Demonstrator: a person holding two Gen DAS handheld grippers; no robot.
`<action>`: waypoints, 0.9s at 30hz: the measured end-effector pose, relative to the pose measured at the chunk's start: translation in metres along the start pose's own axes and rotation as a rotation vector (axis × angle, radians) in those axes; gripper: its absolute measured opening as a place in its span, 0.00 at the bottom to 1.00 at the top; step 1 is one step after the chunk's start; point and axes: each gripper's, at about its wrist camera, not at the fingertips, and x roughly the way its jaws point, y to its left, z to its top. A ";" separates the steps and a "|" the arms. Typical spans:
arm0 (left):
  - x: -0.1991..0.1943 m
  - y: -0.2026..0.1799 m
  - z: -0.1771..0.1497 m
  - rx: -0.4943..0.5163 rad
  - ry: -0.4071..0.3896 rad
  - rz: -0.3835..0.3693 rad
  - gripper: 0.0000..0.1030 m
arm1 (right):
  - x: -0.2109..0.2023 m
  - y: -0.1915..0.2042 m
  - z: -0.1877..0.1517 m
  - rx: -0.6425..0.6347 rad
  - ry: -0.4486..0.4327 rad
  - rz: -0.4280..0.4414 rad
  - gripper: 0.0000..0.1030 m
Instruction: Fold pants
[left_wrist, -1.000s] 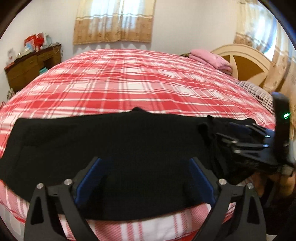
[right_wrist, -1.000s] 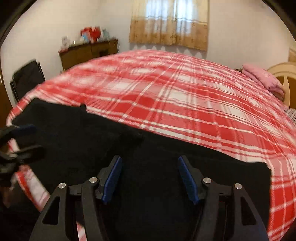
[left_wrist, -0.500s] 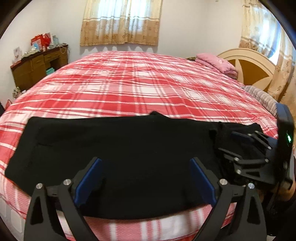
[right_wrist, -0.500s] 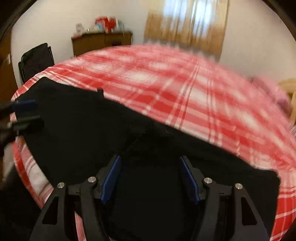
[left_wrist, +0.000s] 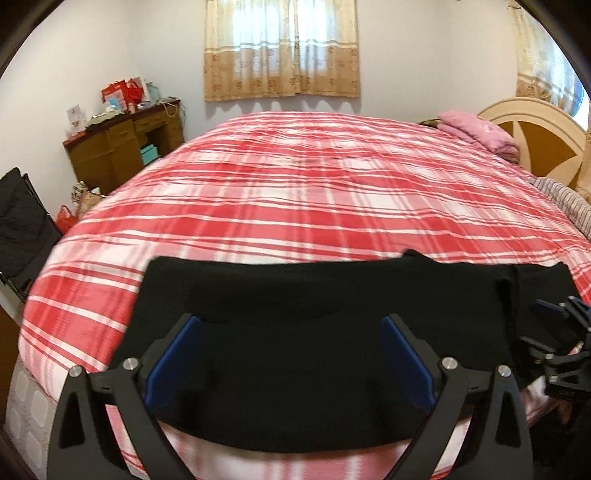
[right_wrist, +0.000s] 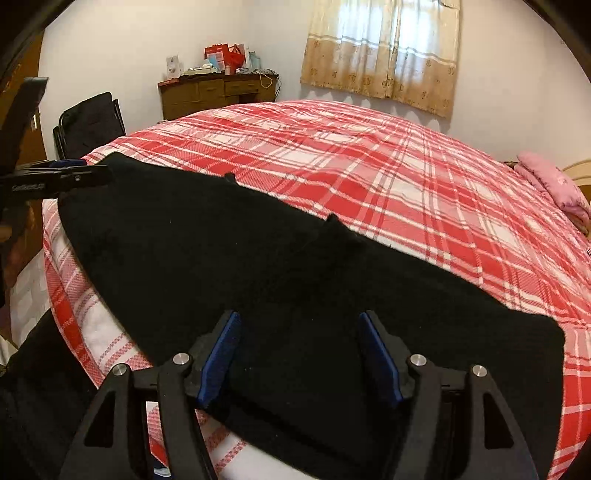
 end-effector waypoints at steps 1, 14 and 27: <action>0.003 0.006 0.002 0.009 0.005 0.024 0.97 | -0.006 0.000 0.001 0.007 -0.026 0.006 0.66; 0.019 0.065 -0.003 0.042 0.052 0.166 0.97 | -0.020 -0.012 0.000 0.079 -0.093 -0.005 0.66; 0.026 0.104 -0.027 -0.104 0.026 0.016 0.97 | -0.026 -0.018 -0.002 0.105 -0.116 -0.028 0.66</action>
